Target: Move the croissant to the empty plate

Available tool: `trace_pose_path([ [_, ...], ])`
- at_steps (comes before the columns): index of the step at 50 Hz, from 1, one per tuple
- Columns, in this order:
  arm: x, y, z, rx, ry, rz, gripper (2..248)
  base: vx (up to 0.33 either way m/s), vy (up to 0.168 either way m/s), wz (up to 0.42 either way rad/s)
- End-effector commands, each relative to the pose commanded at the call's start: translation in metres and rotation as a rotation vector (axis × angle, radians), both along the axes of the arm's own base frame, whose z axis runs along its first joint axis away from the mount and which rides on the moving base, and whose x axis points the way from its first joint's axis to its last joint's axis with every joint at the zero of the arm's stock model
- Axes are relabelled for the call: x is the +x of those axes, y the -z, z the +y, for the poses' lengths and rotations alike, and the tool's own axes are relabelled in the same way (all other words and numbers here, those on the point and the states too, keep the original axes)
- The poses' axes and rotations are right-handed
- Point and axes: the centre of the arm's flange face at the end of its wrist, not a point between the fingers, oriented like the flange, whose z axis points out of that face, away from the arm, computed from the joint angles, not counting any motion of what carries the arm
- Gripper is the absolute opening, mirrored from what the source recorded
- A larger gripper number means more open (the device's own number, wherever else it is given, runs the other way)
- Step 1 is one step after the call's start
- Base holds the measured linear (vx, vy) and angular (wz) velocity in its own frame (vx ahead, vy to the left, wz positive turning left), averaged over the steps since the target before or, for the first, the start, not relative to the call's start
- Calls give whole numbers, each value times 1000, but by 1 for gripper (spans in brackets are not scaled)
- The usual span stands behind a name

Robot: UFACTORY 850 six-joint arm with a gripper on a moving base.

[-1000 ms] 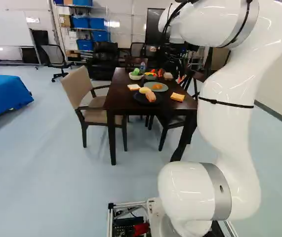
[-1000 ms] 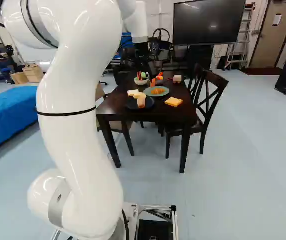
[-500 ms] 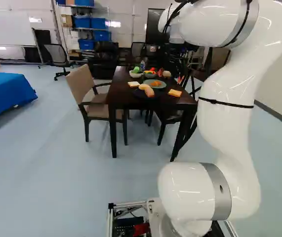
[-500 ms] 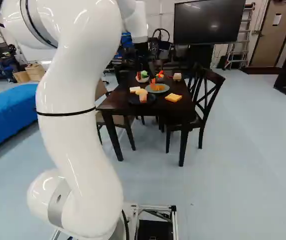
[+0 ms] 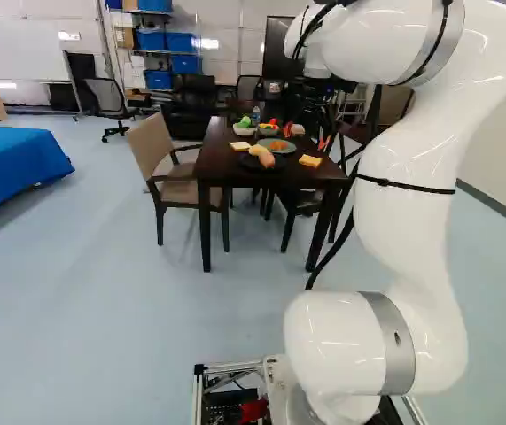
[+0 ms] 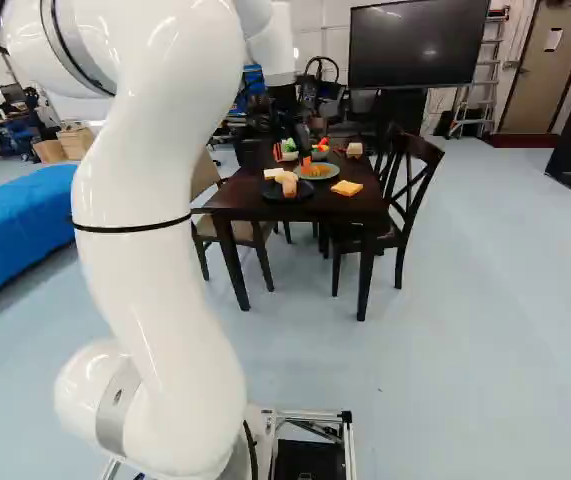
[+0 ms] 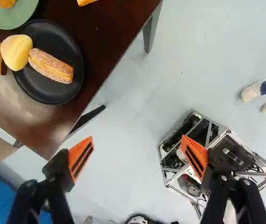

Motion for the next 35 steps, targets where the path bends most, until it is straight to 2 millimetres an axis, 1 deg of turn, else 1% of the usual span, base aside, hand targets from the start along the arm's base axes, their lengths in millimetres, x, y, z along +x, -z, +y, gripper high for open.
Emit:
trace_pose_path([
  [6,0,0,0,0,0,0,247,-68,0,5],
  [35,0,0,0,0,0,0,247,0,0,0],
])
